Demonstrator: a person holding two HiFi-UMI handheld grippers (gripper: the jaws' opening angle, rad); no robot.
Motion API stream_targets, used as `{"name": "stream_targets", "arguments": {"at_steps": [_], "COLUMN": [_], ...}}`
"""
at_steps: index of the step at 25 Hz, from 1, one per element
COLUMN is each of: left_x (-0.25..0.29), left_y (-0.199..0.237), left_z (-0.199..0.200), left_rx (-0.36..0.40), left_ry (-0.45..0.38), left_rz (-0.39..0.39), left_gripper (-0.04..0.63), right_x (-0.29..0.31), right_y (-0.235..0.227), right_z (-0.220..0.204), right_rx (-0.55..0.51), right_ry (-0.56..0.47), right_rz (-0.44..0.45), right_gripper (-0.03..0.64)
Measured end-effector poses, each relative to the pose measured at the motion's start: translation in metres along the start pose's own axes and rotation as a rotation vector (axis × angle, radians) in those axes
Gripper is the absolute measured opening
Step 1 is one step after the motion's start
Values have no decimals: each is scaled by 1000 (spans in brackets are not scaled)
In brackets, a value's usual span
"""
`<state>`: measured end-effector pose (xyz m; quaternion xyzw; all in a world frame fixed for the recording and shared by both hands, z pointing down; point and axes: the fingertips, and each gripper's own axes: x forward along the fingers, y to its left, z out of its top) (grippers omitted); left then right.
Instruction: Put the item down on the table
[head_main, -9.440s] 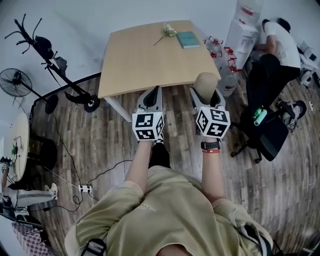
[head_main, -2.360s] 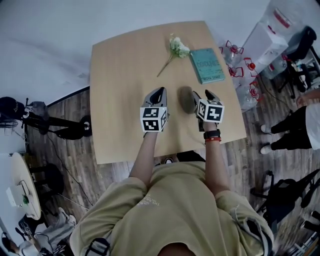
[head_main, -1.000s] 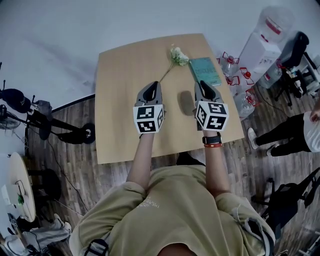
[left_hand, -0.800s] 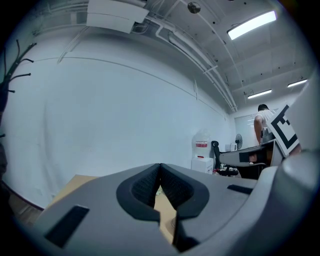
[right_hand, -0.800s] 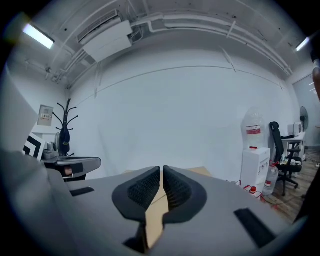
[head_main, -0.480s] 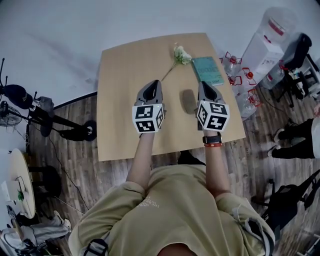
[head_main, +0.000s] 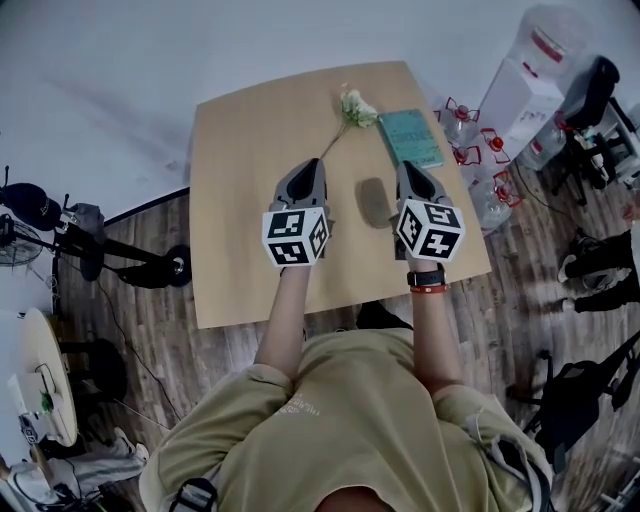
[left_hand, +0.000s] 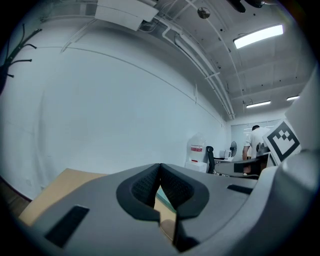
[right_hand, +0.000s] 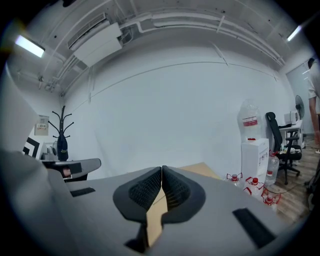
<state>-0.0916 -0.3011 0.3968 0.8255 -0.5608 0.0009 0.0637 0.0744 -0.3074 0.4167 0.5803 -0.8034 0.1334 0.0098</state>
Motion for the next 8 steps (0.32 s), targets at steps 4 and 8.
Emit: {"name": "stream_targets", "arguments": {"at_steps": [4, 8], "left_x": [20, 44], "left_y": [-3, 5], "left_z": [-13, -27], "left_rx": [-8, -13], "left_ry": [26, 54], "left_rz": [-31, -71], "left_gripper": [23, 23], "right_x": [13, 39], "right_y": [-11, -14], "right_z": [0, -5], "right_rx": [37, 45], "right_ry": [5, 27], "right_rz": [5, 9], "right_gripper": [17, 17]}}
